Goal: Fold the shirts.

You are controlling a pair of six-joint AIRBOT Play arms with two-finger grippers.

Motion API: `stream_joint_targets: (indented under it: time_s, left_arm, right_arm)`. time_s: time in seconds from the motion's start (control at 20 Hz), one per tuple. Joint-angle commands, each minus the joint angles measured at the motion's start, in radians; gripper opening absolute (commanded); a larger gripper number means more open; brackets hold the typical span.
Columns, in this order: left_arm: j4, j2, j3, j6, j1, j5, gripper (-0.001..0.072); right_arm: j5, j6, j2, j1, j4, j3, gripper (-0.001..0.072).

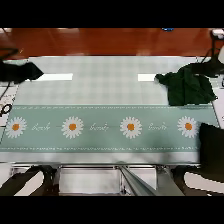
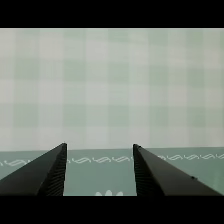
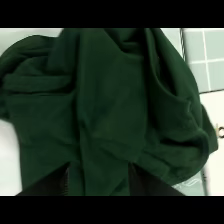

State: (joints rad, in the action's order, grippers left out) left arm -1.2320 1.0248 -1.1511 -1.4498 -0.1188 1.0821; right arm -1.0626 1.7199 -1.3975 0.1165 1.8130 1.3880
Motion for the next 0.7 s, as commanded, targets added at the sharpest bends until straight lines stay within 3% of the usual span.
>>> stream_joint_targets:
  time_s: [0.0, 0.15, 0.65]
  left_arm:
    - [0.047, -0.129, 0.248, 0.011, -0.018, -0.108, 0.0508]
    - [0.051, -0.132, 0.331, -0.045, -0.018, -0.114, 0.0508]
    - [0.051, -0.122, 0.338, -0.045, -0.018, -0.165, 0.0508]
  right_arm:
    - [0.167, 0.012, -0.002, 0.130, -0.109, -0.080, 0.0420]
    - [0.235, 0.023, -0.060, 0.157, -0.138, -0.064, 0.0420]
    - [0.211, -0.041, -0.277, 0.153, -0.262, 0.015, 0.0420]
